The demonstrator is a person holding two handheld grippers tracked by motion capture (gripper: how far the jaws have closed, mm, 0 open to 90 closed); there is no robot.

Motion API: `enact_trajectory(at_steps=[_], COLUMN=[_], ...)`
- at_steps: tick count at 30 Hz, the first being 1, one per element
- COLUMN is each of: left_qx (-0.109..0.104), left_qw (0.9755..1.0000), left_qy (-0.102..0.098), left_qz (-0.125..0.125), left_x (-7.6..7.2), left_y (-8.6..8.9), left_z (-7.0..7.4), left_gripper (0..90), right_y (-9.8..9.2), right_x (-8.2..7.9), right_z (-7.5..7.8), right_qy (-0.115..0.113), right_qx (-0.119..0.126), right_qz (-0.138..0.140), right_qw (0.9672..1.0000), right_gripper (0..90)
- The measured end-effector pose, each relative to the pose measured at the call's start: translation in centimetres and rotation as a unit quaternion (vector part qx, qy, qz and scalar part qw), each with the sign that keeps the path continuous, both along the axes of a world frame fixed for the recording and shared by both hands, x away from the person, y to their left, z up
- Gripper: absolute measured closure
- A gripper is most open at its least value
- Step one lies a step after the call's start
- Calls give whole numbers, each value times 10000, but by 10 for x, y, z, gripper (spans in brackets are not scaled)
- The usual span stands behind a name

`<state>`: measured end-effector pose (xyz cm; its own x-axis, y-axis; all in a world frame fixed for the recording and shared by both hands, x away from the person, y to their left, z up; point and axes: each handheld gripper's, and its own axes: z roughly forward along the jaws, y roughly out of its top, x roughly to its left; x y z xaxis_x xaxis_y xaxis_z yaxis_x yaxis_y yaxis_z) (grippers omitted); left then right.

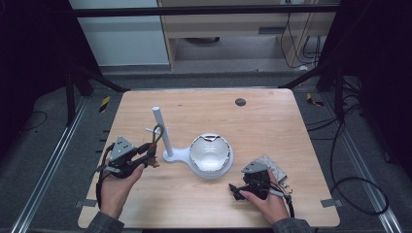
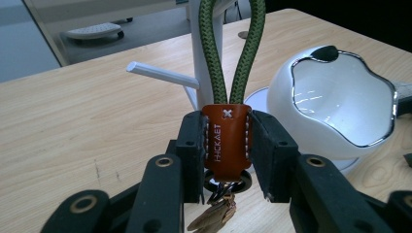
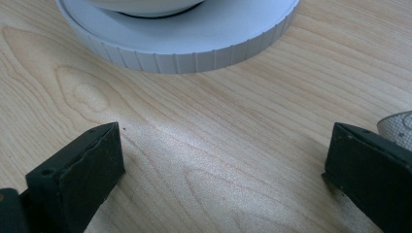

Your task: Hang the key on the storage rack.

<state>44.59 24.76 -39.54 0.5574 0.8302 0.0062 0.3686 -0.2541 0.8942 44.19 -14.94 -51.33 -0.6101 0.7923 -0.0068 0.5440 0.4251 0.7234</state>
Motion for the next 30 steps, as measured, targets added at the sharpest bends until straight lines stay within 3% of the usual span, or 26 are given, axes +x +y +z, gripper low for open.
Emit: enact_trajectory(at_steps=[27, 29, 30], left_qx=[-53, -158, -233], left_qw=[9999, 9996, 9994], left_qy=[151, 214, 249], left_qz=[41, 54, 107], left_x=[10, 10, 10], left_y=[-4, -4, -4], left_z=[-6, -6, -7], left_gripper=[658, 618, 530], right_y=[0, 0, 0], right_x=[0, 0, 0], right_z=[0, 0, 0], right_qy=[10, 10, 10], right_qx=[6, 7, 8], right_qz=[-1, 0, 0], right_qw=[10000, 10000, 10000], right_gripper=[5, 5, 5])
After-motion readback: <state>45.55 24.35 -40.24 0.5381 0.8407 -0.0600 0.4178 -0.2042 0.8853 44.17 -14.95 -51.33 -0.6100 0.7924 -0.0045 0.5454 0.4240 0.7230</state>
